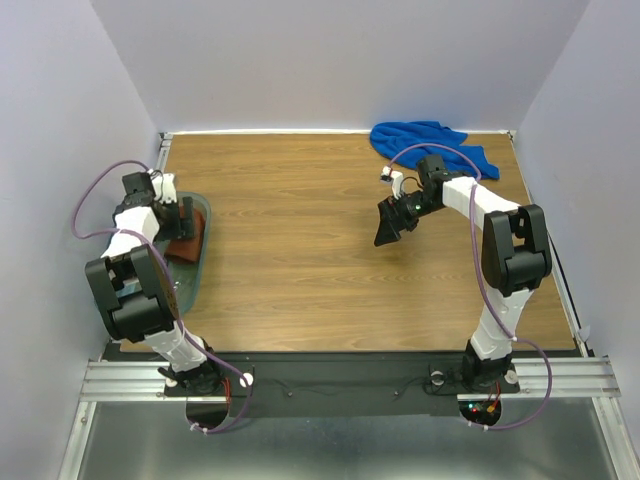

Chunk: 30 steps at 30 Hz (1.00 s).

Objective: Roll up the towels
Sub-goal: Place the rolled towel into the container, then move the towel to the center of the board

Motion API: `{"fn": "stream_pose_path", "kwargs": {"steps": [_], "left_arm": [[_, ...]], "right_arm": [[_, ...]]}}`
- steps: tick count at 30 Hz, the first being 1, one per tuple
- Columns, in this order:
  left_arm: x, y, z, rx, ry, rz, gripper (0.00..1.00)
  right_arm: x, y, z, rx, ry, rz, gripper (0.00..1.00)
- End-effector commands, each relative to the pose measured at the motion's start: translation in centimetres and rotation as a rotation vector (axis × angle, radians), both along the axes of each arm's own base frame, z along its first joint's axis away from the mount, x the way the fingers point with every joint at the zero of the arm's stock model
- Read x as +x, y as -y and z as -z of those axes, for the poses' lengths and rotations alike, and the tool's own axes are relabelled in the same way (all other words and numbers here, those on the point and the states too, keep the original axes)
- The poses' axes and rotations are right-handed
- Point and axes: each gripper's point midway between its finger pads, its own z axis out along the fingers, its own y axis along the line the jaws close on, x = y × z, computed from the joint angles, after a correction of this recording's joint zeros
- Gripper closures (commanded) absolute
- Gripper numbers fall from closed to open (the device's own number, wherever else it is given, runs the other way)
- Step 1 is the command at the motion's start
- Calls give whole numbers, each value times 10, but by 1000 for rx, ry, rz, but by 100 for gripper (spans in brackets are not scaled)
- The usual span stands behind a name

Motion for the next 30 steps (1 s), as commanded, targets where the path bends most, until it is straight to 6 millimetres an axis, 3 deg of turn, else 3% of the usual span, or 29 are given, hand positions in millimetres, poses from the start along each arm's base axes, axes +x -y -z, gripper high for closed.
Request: {"fn": "stream_pose_path", "kwargs": {"steps": [1, 2, 3, 8, 10, 13, 17, 20, 21, 23, 28, 30], "left_arm": [[16, -7, -70, 66, 142, 22, 9], [17, -7, -76, 72, 148, 23, 9], [18, -8, -83, 78, 157, 32, 1], [28, -7, -134, 167, 249, 70, 1], [36, -1, -163, 218, 312, 94, 1], [50, 25, -195, 286, 382, 137, 1], [66, 91, -217, 260, 468, 266, 1], [72, 139, -224, 213, 536, 360, 1], [72, 167, -224, 204, 555, 420, 1], [76, 187, -228, 223, 596, 426, 1], [77, 249, -205, 259, 619, 549, 1], [79, 261, -190, 274, 588, 561, 1]], "right_arm": [[2, -2, -18, 31, 37, -1, 0], [4, -2, -21, 34, 40, 4, 0], [5, -2, -24, 36, 45, 6, 0], [11, -4, -39, 46, 70, 23, 0], [11, -3, -49, 46, 91, 35, 0], [14, 0, -67, 43, 119, 68, 0], [24, 14, -90, 2, 177, 153, 0], [35, 36, -100, -68, 229, 242, 0], [43, 46, -99, -120, 249, 285, 0], [54, 59, -99, -178, 271, 343, 0], [105, 106, -90, -338, 319, 527, 0], [124, 118, -86, -370, 336, 571, 0]]}}
